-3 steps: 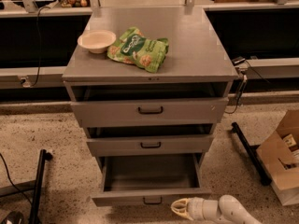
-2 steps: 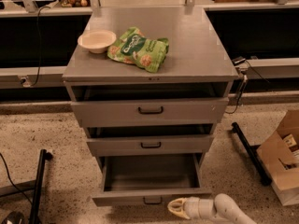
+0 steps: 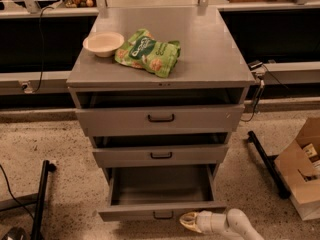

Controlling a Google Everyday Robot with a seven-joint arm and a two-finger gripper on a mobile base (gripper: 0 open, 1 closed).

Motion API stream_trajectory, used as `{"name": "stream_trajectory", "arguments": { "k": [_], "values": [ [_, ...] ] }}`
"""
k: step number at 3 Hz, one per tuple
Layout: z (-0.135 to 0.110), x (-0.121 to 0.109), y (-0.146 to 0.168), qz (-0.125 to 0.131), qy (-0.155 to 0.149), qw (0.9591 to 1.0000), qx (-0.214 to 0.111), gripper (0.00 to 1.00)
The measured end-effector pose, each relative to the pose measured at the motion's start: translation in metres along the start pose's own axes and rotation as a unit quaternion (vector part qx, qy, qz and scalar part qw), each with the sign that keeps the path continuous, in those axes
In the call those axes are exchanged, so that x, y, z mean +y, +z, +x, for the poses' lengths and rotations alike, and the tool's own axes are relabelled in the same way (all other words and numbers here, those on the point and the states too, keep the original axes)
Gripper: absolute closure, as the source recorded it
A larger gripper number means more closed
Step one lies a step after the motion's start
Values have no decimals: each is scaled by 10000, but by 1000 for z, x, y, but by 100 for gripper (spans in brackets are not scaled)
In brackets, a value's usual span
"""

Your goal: Close bottom drawer

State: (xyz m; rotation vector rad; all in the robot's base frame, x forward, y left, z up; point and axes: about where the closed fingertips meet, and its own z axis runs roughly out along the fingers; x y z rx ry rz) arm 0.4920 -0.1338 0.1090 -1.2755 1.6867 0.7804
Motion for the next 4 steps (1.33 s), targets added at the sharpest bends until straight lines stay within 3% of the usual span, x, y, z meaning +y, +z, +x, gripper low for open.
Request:
{"name": "stream_trajectory", "arguments": {
  "k": [2, 4],
  "values": [
    [8, -29, 3, 306, -203, 9993, -105, 100],
    [-27, -101, 2, 681, -671, 9950, -270, 100]
  ]
}}
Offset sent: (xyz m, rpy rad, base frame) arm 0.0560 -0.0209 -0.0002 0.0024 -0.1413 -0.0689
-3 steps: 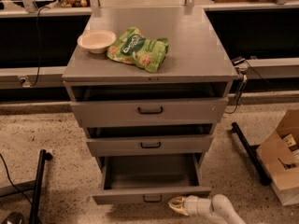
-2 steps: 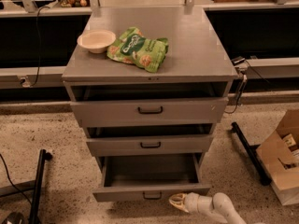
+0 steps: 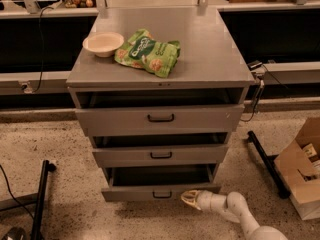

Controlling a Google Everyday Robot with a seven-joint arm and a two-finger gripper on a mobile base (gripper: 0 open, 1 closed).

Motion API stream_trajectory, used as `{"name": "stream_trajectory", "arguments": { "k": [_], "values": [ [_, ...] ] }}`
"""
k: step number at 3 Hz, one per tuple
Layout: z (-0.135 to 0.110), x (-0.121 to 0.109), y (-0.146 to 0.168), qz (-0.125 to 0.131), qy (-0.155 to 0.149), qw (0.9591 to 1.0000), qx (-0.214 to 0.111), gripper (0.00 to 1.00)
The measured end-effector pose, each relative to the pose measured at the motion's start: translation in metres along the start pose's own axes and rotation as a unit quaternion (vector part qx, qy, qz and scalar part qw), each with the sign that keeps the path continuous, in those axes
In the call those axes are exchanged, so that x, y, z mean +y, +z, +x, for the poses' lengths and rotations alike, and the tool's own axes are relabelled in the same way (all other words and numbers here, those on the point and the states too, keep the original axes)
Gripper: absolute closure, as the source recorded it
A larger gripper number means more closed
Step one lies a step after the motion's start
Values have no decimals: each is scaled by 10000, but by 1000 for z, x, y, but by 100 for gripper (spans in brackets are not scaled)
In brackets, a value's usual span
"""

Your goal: Close bottom drawer

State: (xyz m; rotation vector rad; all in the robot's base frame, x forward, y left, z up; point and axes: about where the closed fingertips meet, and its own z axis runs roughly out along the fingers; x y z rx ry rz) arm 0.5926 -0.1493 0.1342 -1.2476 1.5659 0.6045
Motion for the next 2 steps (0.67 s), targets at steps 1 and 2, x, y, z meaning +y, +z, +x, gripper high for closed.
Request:
{"name": "stream_trajectory", "arguments": {
  "k": [1, 2],
  "values": [
    [-8, -42, 9, 175, -79, 9998, -25, 100],
    [-10, -70, 13, 371, -105, 9993, -27, 100]
  ]
}}
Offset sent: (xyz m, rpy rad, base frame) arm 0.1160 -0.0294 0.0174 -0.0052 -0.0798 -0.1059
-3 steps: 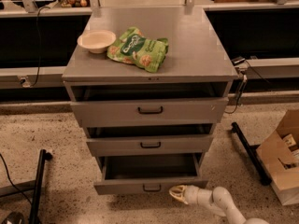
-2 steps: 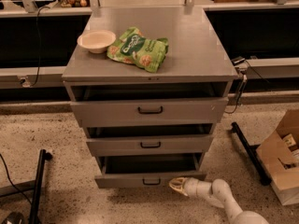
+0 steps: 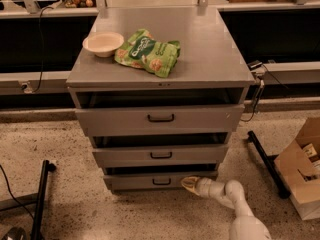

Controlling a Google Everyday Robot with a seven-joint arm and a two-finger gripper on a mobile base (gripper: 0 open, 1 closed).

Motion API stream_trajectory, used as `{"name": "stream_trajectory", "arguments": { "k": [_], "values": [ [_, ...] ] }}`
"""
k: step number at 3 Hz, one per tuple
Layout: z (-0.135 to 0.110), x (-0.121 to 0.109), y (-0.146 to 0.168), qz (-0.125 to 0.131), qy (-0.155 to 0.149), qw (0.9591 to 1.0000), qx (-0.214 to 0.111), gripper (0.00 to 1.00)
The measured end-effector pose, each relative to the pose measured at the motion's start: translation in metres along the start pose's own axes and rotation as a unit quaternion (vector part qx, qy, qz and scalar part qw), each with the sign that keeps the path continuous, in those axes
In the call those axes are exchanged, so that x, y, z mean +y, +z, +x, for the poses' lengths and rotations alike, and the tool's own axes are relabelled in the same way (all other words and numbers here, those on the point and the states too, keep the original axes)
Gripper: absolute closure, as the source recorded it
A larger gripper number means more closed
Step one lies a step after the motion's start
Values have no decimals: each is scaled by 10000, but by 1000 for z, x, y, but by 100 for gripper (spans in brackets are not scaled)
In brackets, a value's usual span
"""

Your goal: Close bottom drawer

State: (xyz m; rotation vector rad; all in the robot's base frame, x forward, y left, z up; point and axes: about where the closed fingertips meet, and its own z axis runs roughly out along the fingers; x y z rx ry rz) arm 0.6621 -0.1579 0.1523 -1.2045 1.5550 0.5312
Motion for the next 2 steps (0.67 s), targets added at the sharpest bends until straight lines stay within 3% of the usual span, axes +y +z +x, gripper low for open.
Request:
{"name": "stream_trajectory", "arguments": {
  "k": [1, 2],
  "values": [
    [2, -13, 0, 142, 41, 9999, -45, 100],
    [5, -9, -6, 197, -24, 9997, -133, 100]
  ]
}}
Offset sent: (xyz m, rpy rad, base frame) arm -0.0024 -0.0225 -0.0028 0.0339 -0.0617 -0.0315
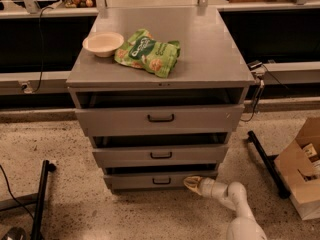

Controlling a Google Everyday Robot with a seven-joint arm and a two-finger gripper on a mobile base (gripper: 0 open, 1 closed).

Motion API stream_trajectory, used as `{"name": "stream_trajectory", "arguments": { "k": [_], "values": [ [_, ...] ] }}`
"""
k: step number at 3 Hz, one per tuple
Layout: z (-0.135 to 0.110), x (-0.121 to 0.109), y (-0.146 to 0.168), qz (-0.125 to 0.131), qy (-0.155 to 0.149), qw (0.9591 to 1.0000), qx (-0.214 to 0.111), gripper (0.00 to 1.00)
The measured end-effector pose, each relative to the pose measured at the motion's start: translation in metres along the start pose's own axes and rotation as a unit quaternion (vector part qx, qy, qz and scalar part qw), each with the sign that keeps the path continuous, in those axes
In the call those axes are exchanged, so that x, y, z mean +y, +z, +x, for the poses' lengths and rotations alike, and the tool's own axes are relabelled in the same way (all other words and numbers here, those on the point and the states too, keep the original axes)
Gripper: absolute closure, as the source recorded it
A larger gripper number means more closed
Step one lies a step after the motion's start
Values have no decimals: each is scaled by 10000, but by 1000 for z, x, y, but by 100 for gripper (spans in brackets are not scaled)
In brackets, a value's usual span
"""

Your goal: Close bottom drawer

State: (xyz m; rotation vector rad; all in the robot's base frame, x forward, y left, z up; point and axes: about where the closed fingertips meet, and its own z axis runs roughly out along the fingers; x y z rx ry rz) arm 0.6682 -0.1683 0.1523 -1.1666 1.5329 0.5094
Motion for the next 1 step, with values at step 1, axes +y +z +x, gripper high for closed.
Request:
{"name": "stream_trajectory", "arguments": {
  "k": [1],
  "values": [
    [11, 1, -21, 332, 130, 9993, 76, 100]
  ]
}}
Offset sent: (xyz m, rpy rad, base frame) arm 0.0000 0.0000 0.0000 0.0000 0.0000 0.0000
